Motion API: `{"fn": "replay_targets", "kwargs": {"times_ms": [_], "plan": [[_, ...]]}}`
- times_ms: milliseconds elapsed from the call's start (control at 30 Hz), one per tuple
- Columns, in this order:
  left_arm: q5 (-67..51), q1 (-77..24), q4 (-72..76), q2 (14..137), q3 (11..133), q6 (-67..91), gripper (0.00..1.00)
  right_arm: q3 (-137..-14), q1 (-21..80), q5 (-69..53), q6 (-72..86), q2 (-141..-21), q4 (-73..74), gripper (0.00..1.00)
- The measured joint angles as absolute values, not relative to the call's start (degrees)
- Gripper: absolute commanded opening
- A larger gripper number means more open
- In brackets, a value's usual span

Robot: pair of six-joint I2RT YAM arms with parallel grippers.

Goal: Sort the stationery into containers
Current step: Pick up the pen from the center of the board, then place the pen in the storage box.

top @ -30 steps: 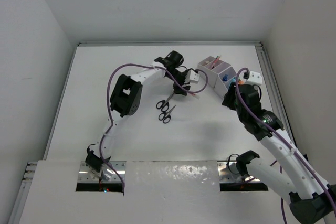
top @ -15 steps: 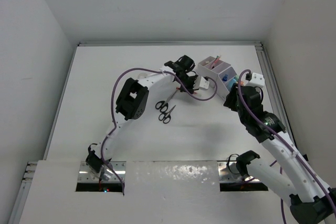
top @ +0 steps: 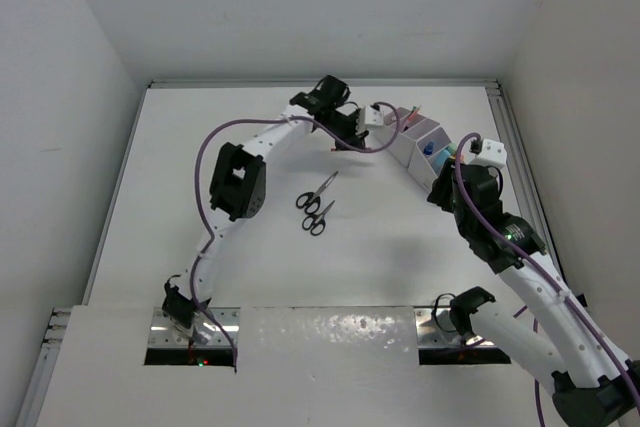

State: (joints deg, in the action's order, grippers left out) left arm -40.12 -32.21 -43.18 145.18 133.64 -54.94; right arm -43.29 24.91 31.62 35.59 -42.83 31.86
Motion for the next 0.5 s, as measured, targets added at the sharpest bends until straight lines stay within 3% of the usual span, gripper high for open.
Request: {"fn": "replay_targets", "kwargs": {"times_ms": [133, 267, 333, 500], "plan": [[-51.07, -27.88, -39.48, 142.61, 132.44, -47.07, 0.00, -43.29, 24.91, 31.90, 35.57, -42.94, 31.75, 0.56], [-58.39, -24.84, -10.90, 139.57, 124.66, -17.82, 0.00, -43.31, 24.91, 31.92, 35.55, -44.29, 31.24, 0.56], [-56.01, -24.23, 6.70, 139.59, 122.54, -0.27, 0.00, -43.38, 24.91, 31.86, 35.48, -45.41, 31.03, 0.56], [-44.21, -27.09, 26.59, 141.64, 125.71, 19.35, 0.00, -44.64, 24.91, 31.86, 34.94, -47.70, 31.11, 0.56]]}}
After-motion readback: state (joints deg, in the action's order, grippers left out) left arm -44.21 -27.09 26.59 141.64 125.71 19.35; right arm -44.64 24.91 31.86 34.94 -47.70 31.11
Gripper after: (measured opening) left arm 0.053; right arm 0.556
